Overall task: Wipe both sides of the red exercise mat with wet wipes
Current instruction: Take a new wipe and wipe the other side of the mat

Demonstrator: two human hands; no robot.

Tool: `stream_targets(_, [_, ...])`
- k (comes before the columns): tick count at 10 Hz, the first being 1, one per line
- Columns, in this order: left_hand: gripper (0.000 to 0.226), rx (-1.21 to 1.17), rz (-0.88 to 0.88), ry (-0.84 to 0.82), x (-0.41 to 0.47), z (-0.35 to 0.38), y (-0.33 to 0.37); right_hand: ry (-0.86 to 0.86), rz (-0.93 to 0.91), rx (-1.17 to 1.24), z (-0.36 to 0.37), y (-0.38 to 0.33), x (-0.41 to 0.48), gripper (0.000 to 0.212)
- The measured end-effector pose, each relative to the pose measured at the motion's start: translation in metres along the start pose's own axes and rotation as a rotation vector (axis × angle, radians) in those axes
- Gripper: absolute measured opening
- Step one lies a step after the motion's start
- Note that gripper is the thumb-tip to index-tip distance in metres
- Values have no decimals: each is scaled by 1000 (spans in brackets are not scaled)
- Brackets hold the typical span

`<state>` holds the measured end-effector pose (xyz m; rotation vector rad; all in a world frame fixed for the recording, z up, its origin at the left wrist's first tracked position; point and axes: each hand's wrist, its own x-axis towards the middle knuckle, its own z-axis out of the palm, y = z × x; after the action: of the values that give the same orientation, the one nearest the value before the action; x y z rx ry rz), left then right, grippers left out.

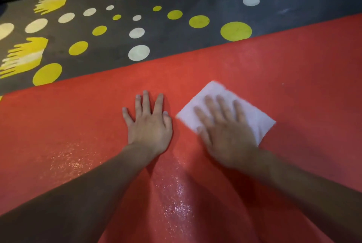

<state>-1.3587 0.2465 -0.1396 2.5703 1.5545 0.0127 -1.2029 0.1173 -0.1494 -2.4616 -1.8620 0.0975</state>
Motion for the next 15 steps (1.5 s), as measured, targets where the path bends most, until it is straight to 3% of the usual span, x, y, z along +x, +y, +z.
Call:
stream_targets(1, [56, 16, 13, 37, 4, 0, -2, -40, -150, 17, -5, 25, 17, 58])
stream_targets(2, [52, 50, 18, 136, 12, -5, -5, 64, 202, 13, -5, 42, 45, 64])
stream_targets(3, [52, 6, 14, 184, 19, -6, -6, 48, 83, 22, 1, 5, 31, 61])
stream_targets(4, [65, -49, -16, 119, 22, -5, -8, -26, -185, 23, -5, 17, 41, 56])
stream_targets(5, [68, -31, -14, 65, 23, -4, -9, -25, 135, 23, -13, 43, 89, 58])
stream_targets(6, [68, -29, -15, 57, 24, -6, -9, -59, 149, 17, -7, 9, 94, 62])
stream_targets(7, [67, -24, -8, 51, 26, -6, -8, -94, -188, 43, -11, 5, 91, 65])
stream_targets(8, [67, -25, -14, 45, 26, -7, -8, -60, 84, 40, -17, 39, 136, 60])
stream_targets(9, [67, -12, -23, 51, 26, -7, -8, -27, 221, 46, -7, 18, 143, 60])
stream_targets(10, [67, -14, -17, 50, 28, -8, -8, -27, -77, 35, -7, 16, 129, 64])
stream_targets(11, [67, -21, -13, 48, 28, -7, -8, -33, 51, 44, -15, 55, 165, 59])
stream_targets(12, [67, -19, -14, 55, 28, -6, -8, -36, 305, 51, -13, 37, 187, 56])
stream_targets(13, [66, -24, -11, 56, 28, -7, -8, -78, -7, 67, -9, -3, 176, 56])
stream_targets(14, [65, -37, -7, 53, 29, -7, -8, -33, -109, 54, -13, 15, 199, 52])
stream_targets(15, [65, -47, -8, 78, 27, -8, -8, -6, 193, 49, -12, 16, 218, 54])
